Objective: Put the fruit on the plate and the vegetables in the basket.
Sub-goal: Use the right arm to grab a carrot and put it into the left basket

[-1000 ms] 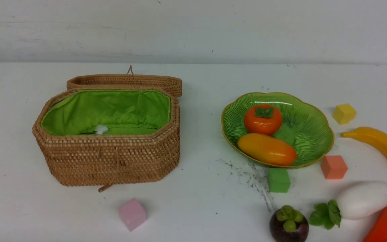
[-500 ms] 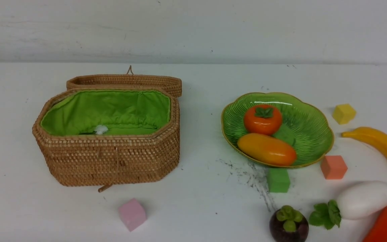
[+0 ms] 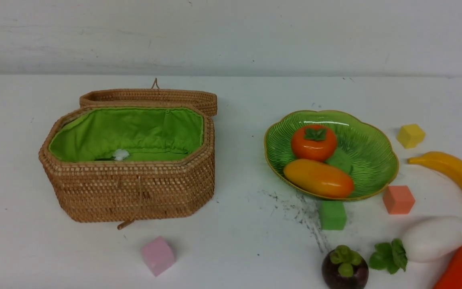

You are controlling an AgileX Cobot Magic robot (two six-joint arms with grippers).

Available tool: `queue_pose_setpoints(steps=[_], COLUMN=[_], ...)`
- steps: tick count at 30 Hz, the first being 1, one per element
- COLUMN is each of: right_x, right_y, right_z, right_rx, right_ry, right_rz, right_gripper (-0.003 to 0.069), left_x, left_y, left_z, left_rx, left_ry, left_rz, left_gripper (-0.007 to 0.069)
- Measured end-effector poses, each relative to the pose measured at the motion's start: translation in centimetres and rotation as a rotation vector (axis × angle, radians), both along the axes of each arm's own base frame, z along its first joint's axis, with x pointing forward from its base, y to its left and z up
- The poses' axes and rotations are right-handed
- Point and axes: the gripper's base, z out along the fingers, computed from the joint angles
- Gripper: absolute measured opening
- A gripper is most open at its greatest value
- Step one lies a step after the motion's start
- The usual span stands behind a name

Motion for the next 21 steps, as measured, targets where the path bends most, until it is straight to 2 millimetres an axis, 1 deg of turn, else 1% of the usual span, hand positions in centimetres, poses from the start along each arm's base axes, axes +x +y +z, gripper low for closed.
queue_pose_setpoints(steps=[1, 3, 4, 5, 6, 8, 9, 10, 11, 12, 13, 14, 15, 16, 17, 19, 21], right_x=[0.2, 0.6, 0.8, 1.6, 2.2, 3.1, 4.3, 4.6, 5.8, 6.4, 6.6, 7.5, 7.9, 8.0, 8.3, 8.9, 9.5], right_y=[0.1, 0.4, 0.4, 0.6, 0.6, 0.6, 0.5, 0.5, 0.5, 0.5, 0.5, 0.6, 0.7, 0.7, 0.8, 0.9, 0.9], right_z=[0.7, 2.9, 3.3, 4.3, 4.7, 4.6, 4.2, 3.9, 3.0, 2.4, 2.4, 1.1, 0.3, 0.1, -1.1, -2.8, -4.3], right_rx=[-0.009, -0.042, -0.051, -0.093, -0.126, -0.165, -0.205, -0.215, -0.244, -0.248, -0.25, -0.241, -0.234, -0.232, -0.224, -0.195, -0.103], right_ry=[0.032, 0.123, 0.143, 0.231, 0.295, 0.368, 0.45, 0.478, 0.587, 0.65, 0.654, 0.772, 0.842, 0.856, 0.959, 1.104, 1.271], right_rz=[0.007, 0.026, 0.028, 0.028, 0.022, 0.008, -0.008, -0.01, -0.013, -0.009, -0.01, 0.009, 0.024, 0.027, 0.044, 0.056, 0.045], right_gripper=[0.0242, 0.0242, 0.0242, 0.0242, 0.0242, 0.0242, 0.0242, 0.0242, 0.0242, 0.0242, 0.0242, 0.0242, 0.0242, 0.0242, 0.0242, 0.0242, 0.0246], left_x=[0.0, 0.0, 0.0, 0.0, 0.0, 0.0, 0.0, 0.0, 0.0, 0.0, 0.0, 0.0, 0.0, 0.0, 0.0, 0.0, 0.0], left_y=[0.0, 0.0, 0.0, 0.0, 0.0, 0.0, 0.0, 0.0, 0.0, 0.0, 0.0, 0.0, 0.0, 0.0, 0.0, 0.0, 0.0], left_z=[0.0, 0.0, 0.0, 0.0, 0.0, 0.0, 0.0, 0.0, 0.0, 0.0, 0.0, 0.0, 0.0, 0.0, 0.0, 0.0, 0.0], left_rx=[0.0, 0.0, 0.0, 0.0, 0.0, 0.0, 0.0, 0.0, 0.0, 0.0, 0.0, 0.0, 0.0, 0.0, 0.0, 0.0, 0.0], left_ry=[0.0, 0.0, 0.0, 0.0, 0.0, 0.0, 0.0, 0.0, 0.0, 0.0, 0.0, 0.0, 0.0, 0.0, 0.0, 0.0, 0.0], left_rz=[0.0, 0.0, 0.0, 0.0, 0.0, 0.0, 0.0, 0.0, 0.0, 0.0, 0.0, 0.0, 0.0, 0.0, 0.0, 0.0, 0.0], left_gripper=[0.0065, 0.0069, 0.007, 0.0071, 0.0073, 0.0075, 0.0075, 0.0076, 0.0078, 0.0078, 0.0078, 0.008, 0.0081, 0.0081, 0.0082, 0.0084, 0.0087])
